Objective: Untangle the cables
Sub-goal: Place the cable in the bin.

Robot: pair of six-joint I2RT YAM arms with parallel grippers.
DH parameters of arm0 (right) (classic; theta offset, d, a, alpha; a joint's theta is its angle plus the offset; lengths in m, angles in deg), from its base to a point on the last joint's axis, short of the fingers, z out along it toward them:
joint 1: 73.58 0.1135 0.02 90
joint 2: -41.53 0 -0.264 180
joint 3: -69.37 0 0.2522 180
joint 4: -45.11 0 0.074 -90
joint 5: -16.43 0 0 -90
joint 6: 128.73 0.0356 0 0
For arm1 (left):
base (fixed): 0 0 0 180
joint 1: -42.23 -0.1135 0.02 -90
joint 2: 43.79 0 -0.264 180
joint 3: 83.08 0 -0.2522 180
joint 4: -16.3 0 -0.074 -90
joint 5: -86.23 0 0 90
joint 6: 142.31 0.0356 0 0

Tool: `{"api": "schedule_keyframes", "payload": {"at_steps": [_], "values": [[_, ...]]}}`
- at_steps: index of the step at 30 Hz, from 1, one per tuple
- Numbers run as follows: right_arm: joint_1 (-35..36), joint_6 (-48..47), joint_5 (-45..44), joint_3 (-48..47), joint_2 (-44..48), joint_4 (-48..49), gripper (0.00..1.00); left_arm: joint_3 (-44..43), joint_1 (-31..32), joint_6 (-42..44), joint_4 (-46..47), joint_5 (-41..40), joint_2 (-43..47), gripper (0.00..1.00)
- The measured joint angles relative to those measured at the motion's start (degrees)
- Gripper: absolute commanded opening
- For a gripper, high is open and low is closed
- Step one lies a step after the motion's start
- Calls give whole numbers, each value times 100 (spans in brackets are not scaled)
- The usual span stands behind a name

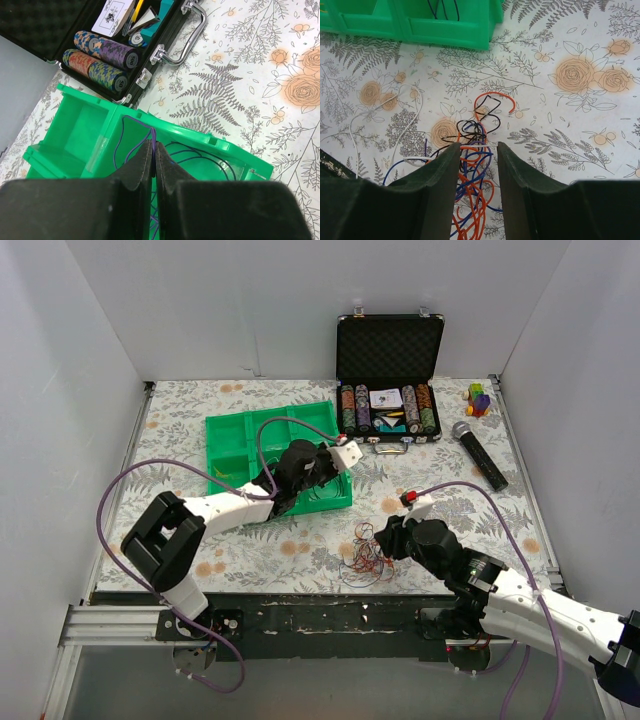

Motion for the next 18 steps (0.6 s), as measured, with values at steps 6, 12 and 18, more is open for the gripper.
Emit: {"api": "schedule_keyframes", "payload": {"at_steps": [6,12,18], "values": [[-7,35,-20,-50,107,-66,43,-168,0,-162,-229,7,-111,3],[-11,76,-85,-225,240,-118,43,-129,0,-245,-448,13,-118,4],[-11,98,-111,-251,289,-131,44,96,-17,-363,-542,13,-118,26]]}}
